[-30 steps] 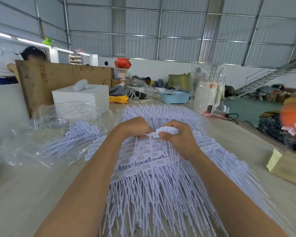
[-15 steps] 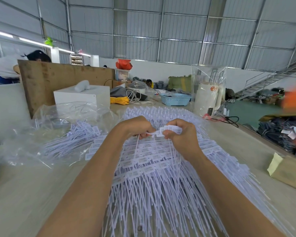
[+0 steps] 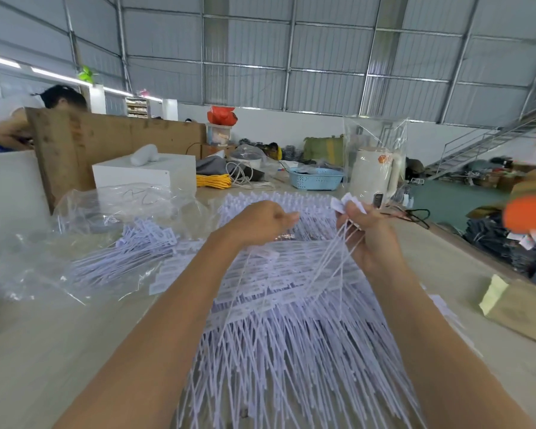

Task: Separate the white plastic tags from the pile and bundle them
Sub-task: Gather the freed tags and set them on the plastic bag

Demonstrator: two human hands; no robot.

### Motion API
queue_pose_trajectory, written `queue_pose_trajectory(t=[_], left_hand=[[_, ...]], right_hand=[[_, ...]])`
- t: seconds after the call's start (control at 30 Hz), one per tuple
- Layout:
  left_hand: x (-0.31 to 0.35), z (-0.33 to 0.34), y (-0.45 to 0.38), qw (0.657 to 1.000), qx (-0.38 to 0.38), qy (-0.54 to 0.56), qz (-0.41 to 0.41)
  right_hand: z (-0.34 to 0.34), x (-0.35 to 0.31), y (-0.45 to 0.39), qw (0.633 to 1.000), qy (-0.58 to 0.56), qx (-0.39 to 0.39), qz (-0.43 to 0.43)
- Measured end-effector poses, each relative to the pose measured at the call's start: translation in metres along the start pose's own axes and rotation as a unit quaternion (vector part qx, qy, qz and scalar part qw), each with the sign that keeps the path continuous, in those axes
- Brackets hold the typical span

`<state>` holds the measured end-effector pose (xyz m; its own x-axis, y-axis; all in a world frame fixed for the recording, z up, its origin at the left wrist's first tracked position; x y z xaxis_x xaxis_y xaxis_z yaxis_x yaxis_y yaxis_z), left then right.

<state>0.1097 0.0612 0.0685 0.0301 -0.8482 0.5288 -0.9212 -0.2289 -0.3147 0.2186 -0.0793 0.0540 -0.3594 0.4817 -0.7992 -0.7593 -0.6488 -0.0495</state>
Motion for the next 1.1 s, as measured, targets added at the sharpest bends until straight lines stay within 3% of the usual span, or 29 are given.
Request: queue_pose_trajectory(t=[0.07,0.13,0.23,0.33,0.63,0.87,0.97,1.1], left_hand=[[0.022,0.007,0.003,0.994,0.006,0.103,0.019],[0.042,0.027,0.007,0.983,-0.060,0.173,0.033],[0.064,0.052,0.014,0.966,-0.140,0.209,0.065],[0.063,0.051,0.012,0.963,-0.109,0.246,0.030],[-0.008,-0.029,0.028,0.995,0.082,0.033,-0.037],[-0.099,-0.093,0.105,0.981,0.150,0.024,-0.124],[-0.129,-0.115,0.135,0.978,0.159,0.017,-0.134],[-0.164,-0.134,0.156,0.973,0.146,-0.040,-0.172]], right_hand=[[0.007,0.006,-0.001,1.000,-0.006,-0.003,-0.001],[0.009,0.010,0.000,1.000,0.012,0.015,-0.006],[0.003,0.011,0.002,0.992,0.069,0.103,-0.018],[0.006,0.010,0.002,0.988,0.072,0.139,-0.006],[0.073,0.040,-0.012,0.980,0.182,0.069,0.053],[0.160,0.133,-0.018,0.947,0.277,-0.002,0.161],[0.198,0.166,-0.022,0.926,0.337,-0.051,0.162],[0.230,0.194,-0.030,0.868,0.472,-0.079,0.129]])
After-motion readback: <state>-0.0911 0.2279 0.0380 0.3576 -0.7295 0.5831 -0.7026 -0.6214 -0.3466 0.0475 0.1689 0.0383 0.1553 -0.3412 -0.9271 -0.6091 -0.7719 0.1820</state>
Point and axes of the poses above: each hand's wrist, its own y-axis away from the middle knuckle, its own z-axis out of the palm, x = y × z, the point moved 8 cm from there along -y, towards the middle knuckle, and after that the axes turned 12 degrees about z, right-handed, at the moved point
